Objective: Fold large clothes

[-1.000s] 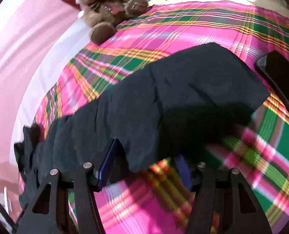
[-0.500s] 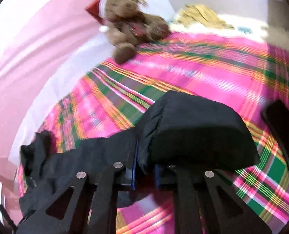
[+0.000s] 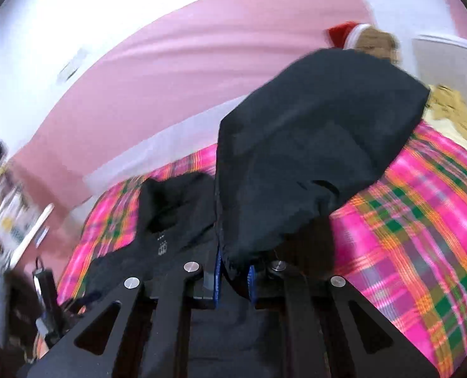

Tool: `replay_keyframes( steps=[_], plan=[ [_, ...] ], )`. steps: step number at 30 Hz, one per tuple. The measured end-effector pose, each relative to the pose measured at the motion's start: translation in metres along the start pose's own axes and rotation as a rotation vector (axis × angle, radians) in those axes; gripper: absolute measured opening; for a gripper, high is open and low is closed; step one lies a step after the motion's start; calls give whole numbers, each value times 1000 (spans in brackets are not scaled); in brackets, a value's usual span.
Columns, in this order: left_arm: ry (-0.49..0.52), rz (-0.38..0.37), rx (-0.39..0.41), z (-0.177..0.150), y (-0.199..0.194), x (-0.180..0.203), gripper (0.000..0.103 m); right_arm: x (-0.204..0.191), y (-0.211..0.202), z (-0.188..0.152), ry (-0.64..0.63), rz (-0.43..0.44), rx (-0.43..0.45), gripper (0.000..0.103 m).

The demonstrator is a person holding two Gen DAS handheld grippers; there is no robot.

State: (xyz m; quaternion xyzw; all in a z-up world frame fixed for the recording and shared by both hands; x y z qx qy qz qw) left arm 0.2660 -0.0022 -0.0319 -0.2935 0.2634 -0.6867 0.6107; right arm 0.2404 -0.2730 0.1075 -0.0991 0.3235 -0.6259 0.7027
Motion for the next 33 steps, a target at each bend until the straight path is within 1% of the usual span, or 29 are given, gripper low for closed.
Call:
replay_keyframes(
  steps=[3,4,6,9,11,13,15,16,17,18,20,24,27,28,31,33],
  plan=[
    [-16,21,-5,-4,0,-18,85,-39,36,-14,-51,51,-68,13],
    [-24,28,-8,-5,1,-25,85,-48,42,-23,-65,59,-82,13],
    [-45,38,-13,-9,3,-40,85,-77,72,-43,-110,65,-141,13],
    [-77,55,-23,-15,7,-61,85,-99,110,-69,-154,58,-214,13],
    [-96,62,-32,-18,12,-72,85,-110,137,-92,-168,69,-278,15],
    [-114,67,-42,-22,16,-83,85,-118,162,-112,-174,76,-337,20],
    [-131,63,-46,-24,18,-91,85,-125,174,-127,-191,108,-371,38],
    [-139,56,-44,-24,18,-94,85,-125,172,-130,-200,117,-373,44],
    [-145,51,-42,-25,17,-96,85,-129,172,-133,-219,137,-369,56],
    [-150,47,-39,-24,15,-97,85,-131,171,-133,-233,152,-364,62],
    [-162,37,-28,-22,11,-98,85,-137,164,-130,-257,178,-352,63],
    [-187,5,7,-13,-5,-97,85,-145,143,-124,-264,239,-332,63],
    [-194,-30,33,-3,-16,-88,85,-146,121,-118,-273,291,-304,63],
    [-192,-40,37,1,-17,-83,85,-148,116,-116,-284,297,-295,63],
    [-165,-84,28,10,-13,-63,85,-139,103,-108,-308,269,-248,63],
    [-155,-114,-3,14,2,-48,85,-121,100,-101,-297,207,-223,63]
  ],
)
Point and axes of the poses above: each gripper's, at about its wrist camera, not at the fingertips, and y roughly the way its jaws point, x to its right, z to its top, the point moved 3 cm from there along y, roughly the way its jaws point, and after that the axes turned 3 degrees about z, right-handed, at the moved point
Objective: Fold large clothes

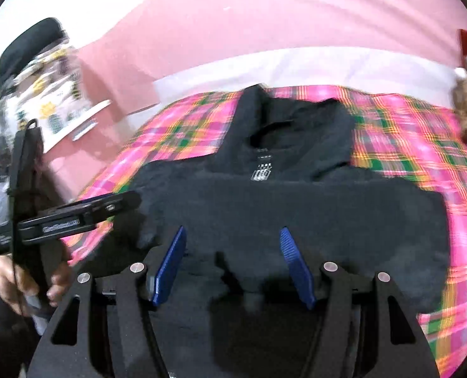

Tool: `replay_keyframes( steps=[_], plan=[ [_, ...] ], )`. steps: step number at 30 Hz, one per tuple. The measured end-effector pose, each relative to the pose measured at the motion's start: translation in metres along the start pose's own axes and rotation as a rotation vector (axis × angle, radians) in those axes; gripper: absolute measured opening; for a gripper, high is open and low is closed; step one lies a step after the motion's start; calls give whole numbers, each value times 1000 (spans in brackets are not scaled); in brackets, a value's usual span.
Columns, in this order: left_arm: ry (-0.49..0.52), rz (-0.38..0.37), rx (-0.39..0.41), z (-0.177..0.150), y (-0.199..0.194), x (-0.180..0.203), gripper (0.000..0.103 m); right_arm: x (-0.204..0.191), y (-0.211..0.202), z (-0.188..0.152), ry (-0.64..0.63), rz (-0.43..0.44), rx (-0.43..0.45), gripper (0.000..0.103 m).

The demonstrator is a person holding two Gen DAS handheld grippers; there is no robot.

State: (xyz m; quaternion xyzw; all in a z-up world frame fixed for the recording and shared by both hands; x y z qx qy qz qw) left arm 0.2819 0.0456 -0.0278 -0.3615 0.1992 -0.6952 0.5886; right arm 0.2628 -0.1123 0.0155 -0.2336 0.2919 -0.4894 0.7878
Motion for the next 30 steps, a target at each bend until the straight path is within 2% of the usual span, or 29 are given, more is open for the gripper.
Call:
replay_keyframes(
  steps=[2,4,5,8,10,12,15,18,21,26,30],
  plan=[
    [10,-21,-42,-2,19,10,84,33,-7,-1,69,-72,6,63],
    [50,-13,-79,-7,39,19,53,58,-13,-3,119,-121,9,63],
    [78,10,-98,-10,48,21,27,74,-16,-5,145,-157,13,63],
    [120,54,-60,-16,54,20,18,108,-19,-11,195,-220,17,61],
    [121,91,-43,-18,52,16,17,124,-15,-16,224,-237,11,54],
    [117,111,-34,-19,51,12,17,135,7,-27,245,-233,-33,51],
    [120,118,-41,-19,55,9,18,140,36,-42,222,-227,-93,51],
    [116,125,-55,-19,58,7,21,137,43,-42,197,-244,-113,51],
    [96,128,-59,-16,44,7,24,136,32,-37,192,-241,-130,51],
    [80,134,13,2,10,11,28,141,0,-19,184,-243,-50,51],
    [103,95,45,24,14,32,31,156,2,-1,185,-287,-34,51]
  ],
)
Point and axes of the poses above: each gripper's, at about its wrist camera, not at the fingertips, and y roughly the way its jaws point, x to its right, z to its top, the point moved 3 cm from there along y, roughly the way its jaws point, and after that the axes turned 3 degrees about z, right-handed, at the moved point
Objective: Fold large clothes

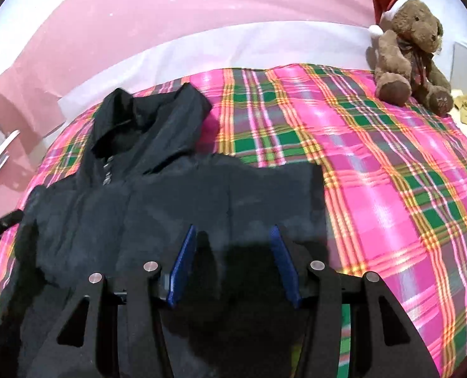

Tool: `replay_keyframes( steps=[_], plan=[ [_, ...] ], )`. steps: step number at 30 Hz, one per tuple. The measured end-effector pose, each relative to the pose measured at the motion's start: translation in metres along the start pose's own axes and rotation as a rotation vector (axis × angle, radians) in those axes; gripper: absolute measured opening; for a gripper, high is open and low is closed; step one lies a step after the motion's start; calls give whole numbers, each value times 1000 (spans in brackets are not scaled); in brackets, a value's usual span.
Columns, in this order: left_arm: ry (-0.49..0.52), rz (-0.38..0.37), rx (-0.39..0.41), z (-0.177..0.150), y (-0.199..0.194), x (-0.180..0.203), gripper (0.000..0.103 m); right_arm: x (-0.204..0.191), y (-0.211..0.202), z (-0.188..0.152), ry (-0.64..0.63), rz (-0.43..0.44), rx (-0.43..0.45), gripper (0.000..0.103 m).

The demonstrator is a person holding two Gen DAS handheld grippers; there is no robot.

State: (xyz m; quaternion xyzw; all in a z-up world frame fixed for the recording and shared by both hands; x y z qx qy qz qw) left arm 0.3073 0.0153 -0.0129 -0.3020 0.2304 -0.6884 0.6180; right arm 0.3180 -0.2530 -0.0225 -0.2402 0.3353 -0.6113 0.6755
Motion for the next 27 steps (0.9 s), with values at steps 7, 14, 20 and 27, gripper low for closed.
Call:
replay_keyframes(
  steps=[7,14,20,27],
  plan=[
    [49,42,-97,-16,77,2,34,15,44,4,11,-58,-72,51],
    [88,82,-74,-24,87,7,34,11,67,-13,-38,-87,-88,51],
    [77,62,-56,-15,50,1,33,7,35,-2,-12,-85,-62,51],
    [43,171,-57,-24,32,-51,35,-46,2,-11,-99,37,-2,51]
  ],
)
Point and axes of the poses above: each gripper's, at about its wrist camera, not at the fingertips, and y roughly the way its jaws point, x to its right, z to its top, the point moved 3 cm from there along y, roughly the way its jaws point, and after that the axes turned 3 degrees about z, right-handed, at the moved point
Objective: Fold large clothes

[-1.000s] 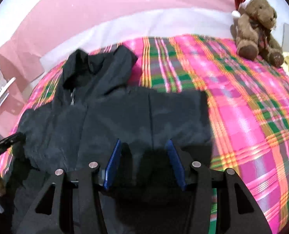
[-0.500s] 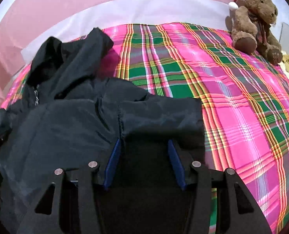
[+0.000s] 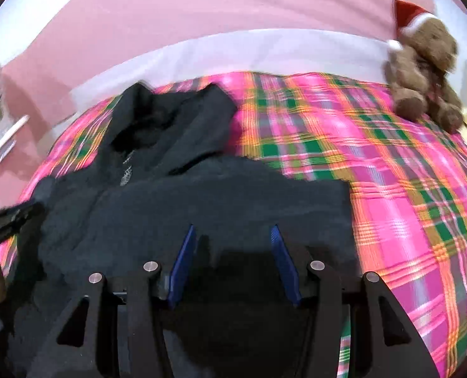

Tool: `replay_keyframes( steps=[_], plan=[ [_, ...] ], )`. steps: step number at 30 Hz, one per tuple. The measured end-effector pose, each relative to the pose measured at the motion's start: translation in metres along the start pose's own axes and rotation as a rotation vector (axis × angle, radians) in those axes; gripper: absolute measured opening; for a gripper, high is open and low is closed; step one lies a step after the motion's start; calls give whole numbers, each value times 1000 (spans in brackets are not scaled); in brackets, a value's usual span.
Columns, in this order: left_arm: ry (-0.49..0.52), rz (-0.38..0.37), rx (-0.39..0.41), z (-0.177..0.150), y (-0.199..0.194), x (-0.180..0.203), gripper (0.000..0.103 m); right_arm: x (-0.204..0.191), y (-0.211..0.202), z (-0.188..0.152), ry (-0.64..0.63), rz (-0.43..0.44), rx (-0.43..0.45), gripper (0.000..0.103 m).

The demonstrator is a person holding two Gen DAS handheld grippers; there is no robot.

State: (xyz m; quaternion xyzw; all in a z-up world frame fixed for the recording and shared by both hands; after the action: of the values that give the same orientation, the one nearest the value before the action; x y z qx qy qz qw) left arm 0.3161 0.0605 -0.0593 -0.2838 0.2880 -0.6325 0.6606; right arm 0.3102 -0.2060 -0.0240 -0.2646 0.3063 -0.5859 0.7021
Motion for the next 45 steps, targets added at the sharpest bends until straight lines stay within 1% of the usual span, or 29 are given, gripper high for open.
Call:
replay_keyframes(
  steps=[1,2,3,6,10,12,13,15,17,19,21,24,27,28,30,32,34,45],
  plan=[
    [-13,6,-21,-4,7,-4,35,-9,13,-6,-17,7,-39,51],
    [-27,-5,-35,-8,12,-8,35,-11,23,-10,-15,0,-65,51],
    [-31,-11,-37,-11,15,-10,35,-12,33,-15,-8,-12,-85,51],
    [-16,0,-25,-12,17,-7,35,-10,42,-21,12,-12,-83,51],
    [-20,5,-23,-14,23,-7,35,-15,45,-21,-12,-28,-88,51],
    [-25,0,-16,-10,13,-5,35,-18,46,-22,-26,-37,-90,51],
    [-28,-21,-5,-6,5,-2,35,-18,45,-21,-27,-36,-89,51],
    [-12,-38,40,1,-15,7,35,-15,39,-18,-23,-26,-74,51],
    [16,-53,88,10,-33,19,35,-9,25,-14,-5,-6,-42,51],
    [33,-91,114,19,-44,36,35,-3,15,-10,7,-14,-17,51],
    [59,-114,127,23,-46,55,35,10,3,-5,16,-40,14,51],
    [91,-133,93,20,-29,77,35,28,-1,-3,47,-63,11,51],
    [108,-114,28,7,-2,88,35,48,14,-10,70,-82,-44,51],
    [114,-110,24,2,2,90,36,52,20,-13,71,-82,-61,51],
    [134,-100,38,-2,4,93,36,55,24,-17,75,-68,-64,51],
    [146,-95,35,-3,6,96,36,54,29,-20,69,-69,-66,51],
    [150,-96,32,-3,8,97,36,53,35,-21,63,-72,-78,51],
    [155,-96,30,-4,13,100,36,54,39,-24,62,-75,-89,51]
  ],
)
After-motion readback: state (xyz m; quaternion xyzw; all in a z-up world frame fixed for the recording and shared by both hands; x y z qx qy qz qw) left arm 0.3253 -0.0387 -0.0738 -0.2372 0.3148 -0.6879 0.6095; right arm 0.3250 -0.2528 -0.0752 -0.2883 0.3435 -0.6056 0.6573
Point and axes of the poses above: each gripper's, at about its wrist camera, not at the fingertips, and y roughly the way its jaws point, x to its right, z to its top, the point moved 3 cm from there along y, roughly the way its jaws point, and after that the axes turned 3 degrees about z, right-handed, at the moved point
